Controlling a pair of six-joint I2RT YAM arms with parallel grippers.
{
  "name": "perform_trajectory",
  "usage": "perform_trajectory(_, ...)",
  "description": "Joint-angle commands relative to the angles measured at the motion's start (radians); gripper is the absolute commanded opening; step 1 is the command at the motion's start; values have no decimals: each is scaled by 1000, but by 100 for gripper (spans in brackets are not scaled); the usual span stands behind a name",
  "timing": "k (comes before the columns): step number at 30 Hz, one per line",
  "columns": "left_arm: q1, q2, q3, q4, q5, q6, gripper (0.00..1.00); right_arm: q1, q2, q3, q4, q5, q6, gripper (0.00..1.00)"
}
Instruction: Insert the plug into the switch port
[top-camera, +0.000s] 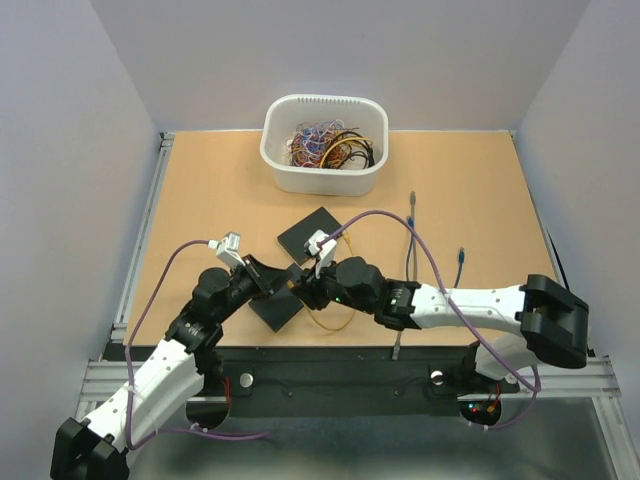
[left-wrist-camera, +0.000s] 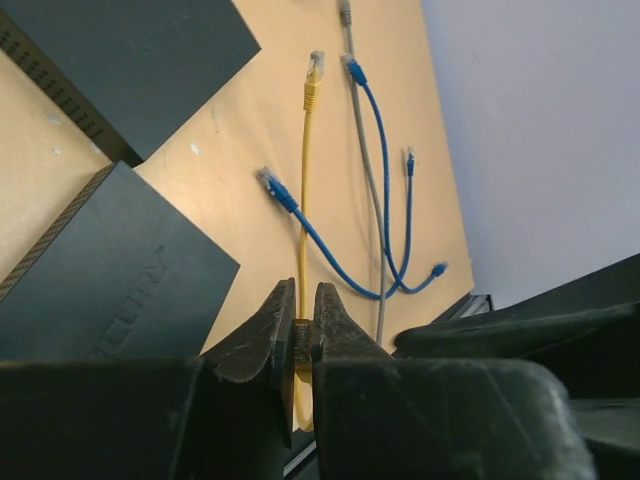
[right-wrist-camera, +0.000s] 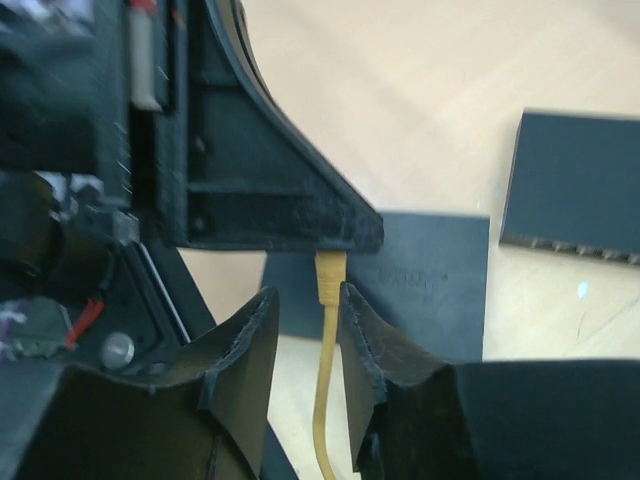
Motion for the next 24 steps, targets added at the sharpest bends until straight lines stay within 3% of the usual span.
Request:
perform_trajectory(1, -2, -12, 50, -14, -33, 25, 0, 15, 49, 50, -33, 40, -18, 35)
perform_trajectory(24, -2, 7, 36, 3, -33, 24, 0, 16, 163, 94, 41, 61, 5, 33)
